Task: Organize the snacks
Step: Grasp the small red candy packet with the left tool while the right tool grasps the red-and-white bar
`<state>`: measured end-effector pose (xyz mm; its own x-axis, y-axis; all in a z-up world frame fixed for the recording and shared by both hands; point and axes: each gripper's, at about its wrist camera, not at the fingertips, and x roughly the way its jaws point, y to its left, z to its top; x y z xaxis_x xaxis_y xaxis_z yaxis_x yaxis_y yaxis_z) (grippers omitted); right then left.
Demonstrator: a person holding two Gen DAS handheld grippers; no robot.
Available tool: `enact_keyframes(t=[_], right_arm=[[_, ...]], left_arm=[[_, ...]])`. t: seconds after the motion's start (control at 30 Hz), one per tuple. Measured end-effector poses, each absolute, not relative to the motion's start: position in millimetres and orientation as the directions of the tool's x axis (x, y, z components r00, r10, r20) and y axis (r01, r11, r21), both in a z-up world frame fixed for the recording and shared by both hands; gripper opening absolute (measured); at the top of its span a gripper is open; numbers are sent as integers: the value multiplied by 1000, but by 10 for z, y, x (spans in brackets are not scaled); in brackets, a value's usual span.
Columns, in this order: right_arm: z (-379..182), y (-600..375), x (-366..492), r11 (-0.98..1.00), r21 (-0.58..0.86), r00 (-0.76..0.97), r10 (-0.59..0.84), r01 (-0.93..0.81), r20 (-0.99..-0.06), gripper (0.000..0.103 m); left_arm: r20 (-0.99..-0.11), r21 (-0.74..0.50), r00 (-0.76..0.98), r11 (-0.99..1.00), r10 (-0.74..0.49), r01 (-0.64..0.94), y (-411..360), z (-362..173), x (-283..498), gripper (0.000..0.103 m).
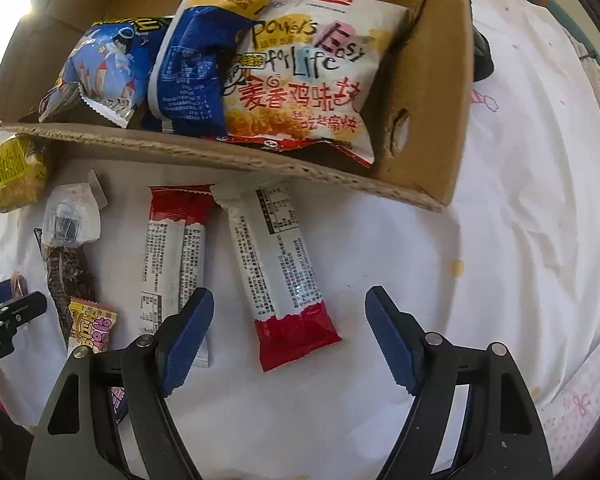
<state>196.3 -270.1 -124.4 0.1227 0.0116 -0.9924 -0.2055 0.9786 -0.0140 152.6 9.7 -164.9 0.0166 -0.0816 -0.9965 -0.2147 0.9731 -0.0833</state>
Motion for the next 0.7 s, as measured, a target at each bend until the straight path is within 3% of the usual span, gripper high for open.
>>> enact_keyframes(t=[0.07,0.2,0.27,0.43,0.6,0.7], right_arm=[[-1246,-2661,1967,977,-15,126,12,-213,-992,79],[-1273,-2572,1971,975,-11,109,13,-221,-994,70],[-1295,-2515,1958,975,-11,106,13,-223,-994,69],[-1338,-2464,1936,974,-10,98,12,-228,-995,60],[-1463,-2480,1813,970,-5,94,18,-242,-995,41],[-1452,-2434,1775,967,-6,95,19,-256,-995,38]], left_arm=[[-997,-78,17,974,-76,-213,85,-1662,1550,47],[-997,-71,18,975,-69,-211,92,-1660,1546,25],[-998,-68,14,973,-67,-222,40,-1677,1581,21],[-997,-77,18,973,-75,-217,59,-1668,1615,14],[-997,-79,22,974,-76,-210,44,-1648,1635,13],[-997,-75,24,976,-72,-205,53,-1648,1615,13]])
